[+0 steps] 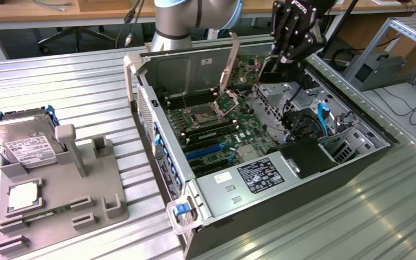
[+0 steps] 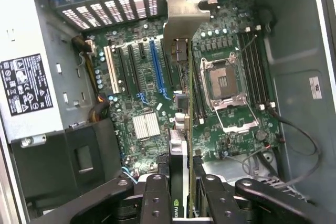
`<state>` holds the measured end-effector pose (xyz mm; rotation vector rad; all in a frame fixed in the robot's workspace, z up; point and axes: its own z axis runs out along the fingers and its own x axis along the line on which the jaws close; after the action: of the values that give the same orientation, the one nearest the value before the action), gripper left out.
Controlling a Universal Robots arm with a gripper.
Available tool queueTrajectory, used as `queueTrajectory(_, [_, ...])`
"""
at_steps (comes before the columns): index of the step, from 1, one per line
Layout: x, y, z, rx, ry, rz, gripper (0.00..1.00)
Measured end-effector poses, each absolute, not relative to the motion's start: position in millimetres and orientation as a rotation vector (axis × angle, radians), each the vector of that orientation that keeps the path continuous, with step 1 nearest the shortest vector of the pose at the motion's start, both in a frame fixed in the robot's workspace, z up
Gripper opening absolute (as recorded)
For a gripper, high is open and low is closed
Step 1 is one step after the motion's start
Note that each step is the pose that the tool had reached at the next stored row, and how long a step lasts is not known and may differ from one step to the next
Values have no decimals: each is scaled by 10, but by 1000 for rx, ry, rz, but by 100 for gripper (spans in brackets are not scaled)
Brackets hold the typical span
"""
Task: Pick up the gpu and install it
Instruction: 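Insert the gpu into the slot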
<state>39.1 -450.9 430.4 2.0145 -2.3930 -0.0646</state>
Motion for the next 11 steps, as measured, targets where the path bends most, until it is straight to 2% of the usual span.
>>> queueTrajectory(11, [391, -4491, 4304, 2282, -2132, -61, 27])
